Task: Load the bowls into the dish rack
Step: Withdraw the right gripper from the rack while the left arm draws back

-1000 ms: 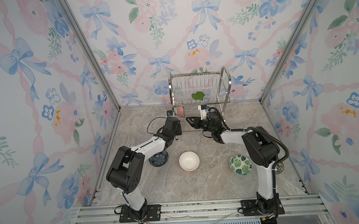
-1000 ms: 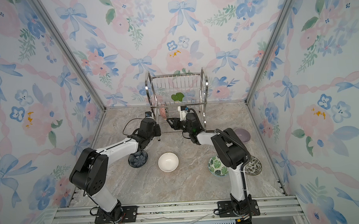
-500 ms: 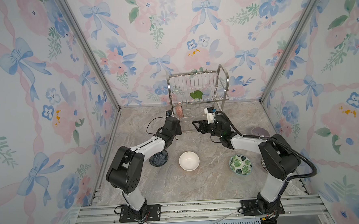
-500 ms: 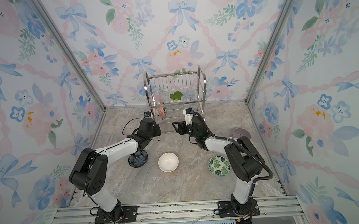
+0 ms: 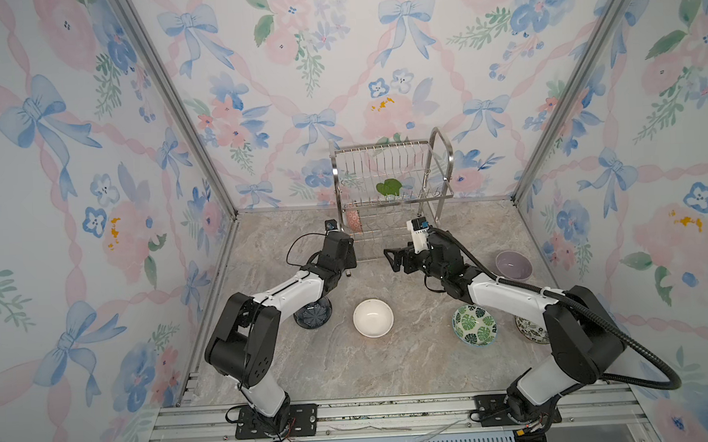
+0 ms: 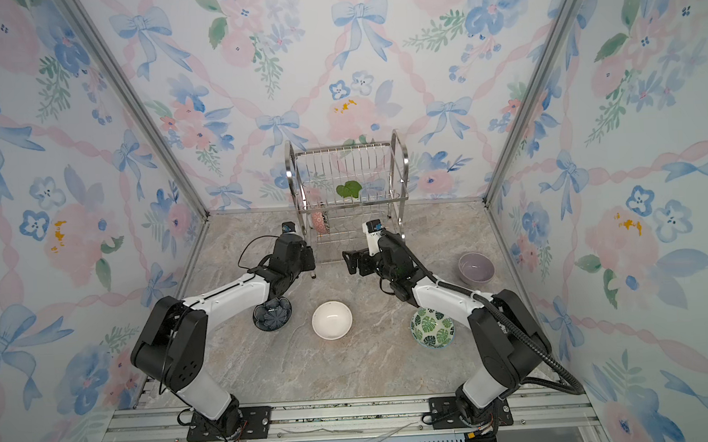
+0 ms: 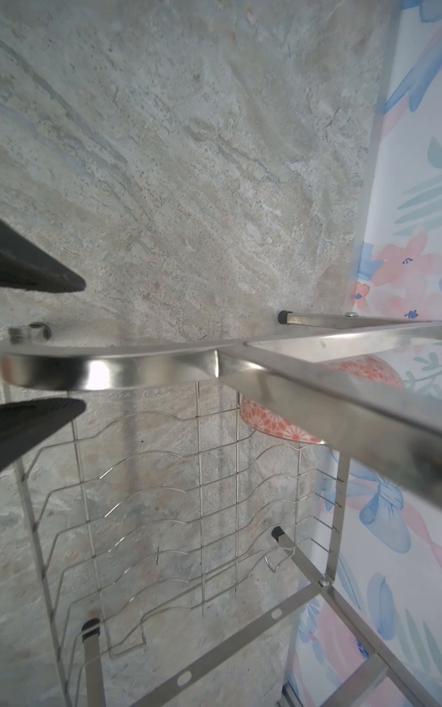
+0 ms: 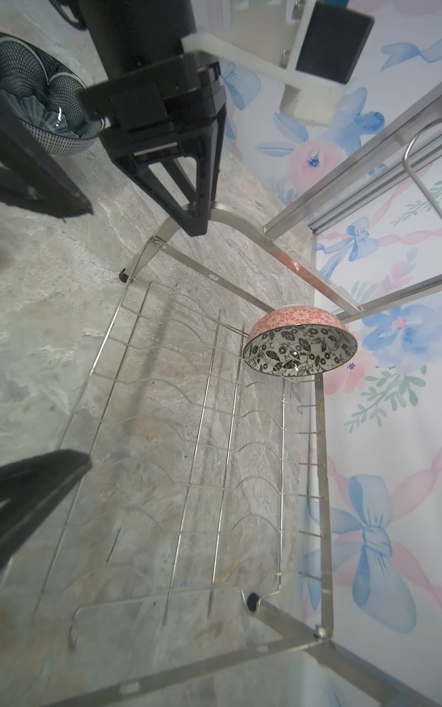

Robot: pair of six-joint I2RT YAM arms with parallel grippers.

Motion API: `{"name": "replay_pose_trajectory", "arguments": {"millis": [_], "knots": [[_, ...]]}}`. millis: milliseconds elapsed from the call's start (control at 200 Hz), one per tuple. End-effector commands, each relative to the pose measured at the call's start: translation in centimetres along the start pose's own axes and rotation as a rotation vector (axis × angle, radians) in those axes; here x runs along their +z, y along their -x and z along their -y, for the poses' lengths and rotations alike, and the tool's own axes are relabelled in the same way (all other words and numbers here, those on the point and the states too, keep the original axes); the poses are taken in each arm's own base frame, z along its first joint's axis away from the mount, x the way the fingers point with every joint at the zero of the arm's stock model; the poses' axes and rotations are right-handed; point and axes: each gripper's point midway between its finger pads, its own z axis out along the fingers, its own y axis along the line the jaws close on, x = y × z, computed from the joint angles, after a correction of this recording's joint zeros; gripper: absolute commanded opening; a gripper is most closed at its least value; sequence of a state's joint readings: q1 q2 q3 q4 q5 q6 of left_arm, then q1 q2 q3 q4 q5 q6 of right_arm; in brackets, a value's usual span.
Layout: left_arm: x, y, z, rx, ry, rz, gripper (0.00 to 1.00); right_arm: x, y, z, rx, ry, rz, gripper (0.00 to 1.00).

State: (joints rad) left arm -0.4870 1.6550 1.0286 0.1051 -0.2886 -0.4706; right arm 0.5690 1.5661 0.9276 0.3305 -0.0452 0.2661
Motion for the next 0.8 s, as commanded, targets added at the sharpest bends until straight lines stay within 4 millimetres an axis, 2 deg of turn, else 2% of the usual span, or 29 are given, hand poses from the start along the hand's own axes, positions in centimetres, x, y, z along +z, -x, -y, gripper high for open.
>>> {"name": "replay_pose_trajectory", "arguments": {"millis": [0,10,30,65,75,85,95,135,300,465,595,740,770,795], "knots": [[-1.6,1.4,0.2,0.015,-0.002,0.045,0.56,-1.6,-1.8,2.0,-0.082,-0.144,-0.079,0.97],[-1.7,1.5,0.3,0.017,-0.004,0.050,0.59,-1.7,-1.8,2.1,-0.087,-0.152,-0.081,0.97],[-1.9,1.6,0.4,0.022,-0.010,0.056,0.75,-1.9,-1.7,2.3,-0.095,-0.166,-0.083,0.97],[-2.4,1.9,0.7,0.032,-0.022,0.071,0.78,-2.2,-1.8,2.6,-0.105,-0.193,-0.085,0.97],[-2.5,2.0,0.7,0.034,-0.024,0.074,0.81,-2.3,-1.8,2.7,-0.106,-0.203,-0.085,0.97],[-2.7,2.1,0.9,0.036,-0.028,0.079,0.89,-2.5,-1.8,2.9,-0.108,-0.215,-0.084,0.96],[-2.7,2.0,0.9,0.039,-0.030,0.079,0.94,-2.6,-1.7,3.0,-0.107,-0.225,-0.081,0.96],[-3.3,2.3,1.1,0.050,-0.038,0.095,0.98,-3.0,-1.7,3.6,-0.107,-0.261,-0.077,0.97],[-6.0,2.6,2.2,0.110,-0.056,0.154,0.98,-4.7,-1.1,5.7,-0.040,-0.384,-0.058,0.96],[-9.1,3.0,2.7,0.179,-0.048,0.240,0.98,-5.6,-1.2,5.7,0.044,-0.297,-0.056,0.97],[-11.1,3.7,1.7,0.175,-0.026,0.294,0.98,-5.7,-1.4,5.2,0.068,-0.203,-0.028,0.97],[-13.0,4.0,0.3,0.171,-0.003,0.341,0.98,-5.7,-2.0,4.3,-0.023,-0.232,-0.071,0.97],[-13.7,4.5,-0.1,0.162,0.005,0.362,0.98,-5.7,-2.1,4.0,-0.053,-0.241,-0.081,0.97],[-13.6,3.5,-0.8,0.172,0.020,0.350,0.98,-5.7,-2.3,3.7,-0.070,-0.242,-0.090,0.96]]}}
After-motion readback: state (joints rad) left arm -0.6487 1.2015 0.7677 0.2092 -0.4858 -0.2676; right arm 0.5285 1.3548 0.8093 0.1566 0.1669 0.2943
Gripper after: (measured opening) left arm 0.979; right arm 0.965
